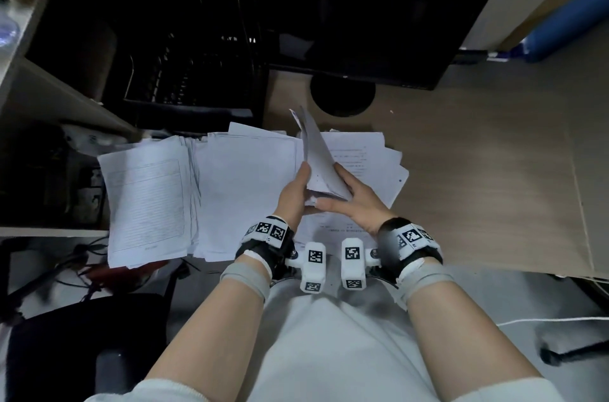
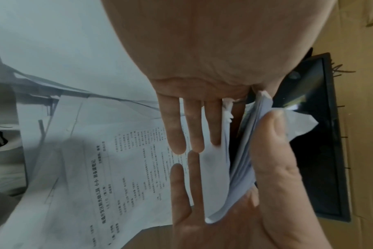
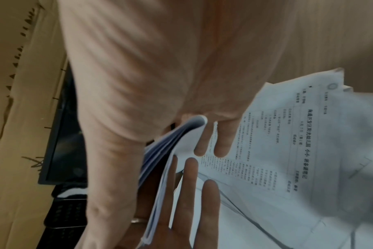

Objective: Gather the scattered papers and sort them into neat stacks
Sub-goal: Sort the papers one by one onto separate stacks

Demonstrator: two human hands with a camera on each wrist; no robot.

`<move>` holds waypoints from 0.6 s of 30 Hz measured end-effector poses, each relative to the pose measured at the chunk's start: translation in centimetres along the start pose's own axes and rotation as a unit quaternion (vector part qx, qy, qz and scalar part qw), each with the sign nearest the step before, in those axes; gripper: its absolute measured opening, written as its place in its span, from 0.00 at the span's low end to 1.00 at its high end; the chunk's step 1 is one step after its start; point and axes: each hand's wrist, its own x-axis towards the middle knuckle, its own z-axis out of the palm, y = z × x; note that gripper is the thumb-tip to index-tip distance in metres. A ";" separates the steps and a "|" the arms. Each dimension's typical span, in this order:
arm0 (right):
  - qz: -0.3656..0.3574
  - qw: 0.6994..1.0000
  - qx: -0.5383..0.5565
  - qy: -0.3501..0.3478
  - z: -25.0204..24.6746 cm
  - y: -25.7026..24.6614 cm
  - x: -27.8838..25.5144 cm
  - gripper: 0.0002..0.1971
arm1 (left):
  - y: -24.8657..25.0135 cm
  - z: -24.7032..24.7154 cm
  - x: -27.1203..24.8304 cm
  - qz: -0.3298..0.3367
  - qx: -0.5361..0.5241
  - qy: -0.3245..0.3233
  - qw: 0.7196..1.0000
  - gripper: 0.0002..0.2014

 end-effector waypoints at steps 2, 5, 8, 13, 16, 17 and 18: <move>-0.005 1.000 0.008 0.011 0.3 -0.3 0.0 0.46 | 0.3 -0.2 0.0 0.007 0.020 -0.013 1.000 0.20; -0.005 0.999 0.021 0.041 0.9 -0.4 -0.1 0.38 | 0.2 -0.4 0.0 0.040 0.061 -0.031 0.997 0.09; 0.011 0.991 0.007 0.136 1.3 -0.1 0.1 0.24 | -0.1 -0.7 0.2 0.068 0.103 -0.027 0.992 0.11; 0.056 0.941 0.073 0.327 0.4 2.0 0.3 0.10 | -0.6 -2.1 0.6 0.071 0.089 0.048 0.992 0.12; 0.107 0.921 0.124 0.353 -0.1 3.6 0.3 0.06 | -0.9 -2.9 0.7 0.085 0.076 0.078 0.990 0.13; 0.121 0.918 0.127 0.356 -0.1 4.2 0.4 0.07 | -0.9 -3.0 0.6 0.084 0.081 0.087 0.989 0.11; 0.137 0.913 0.127 0.362 -0.2 4.6 0.4 0.07 | -1.0 -3.1 0.6 0.084 0.084 0.099 0.988 0.10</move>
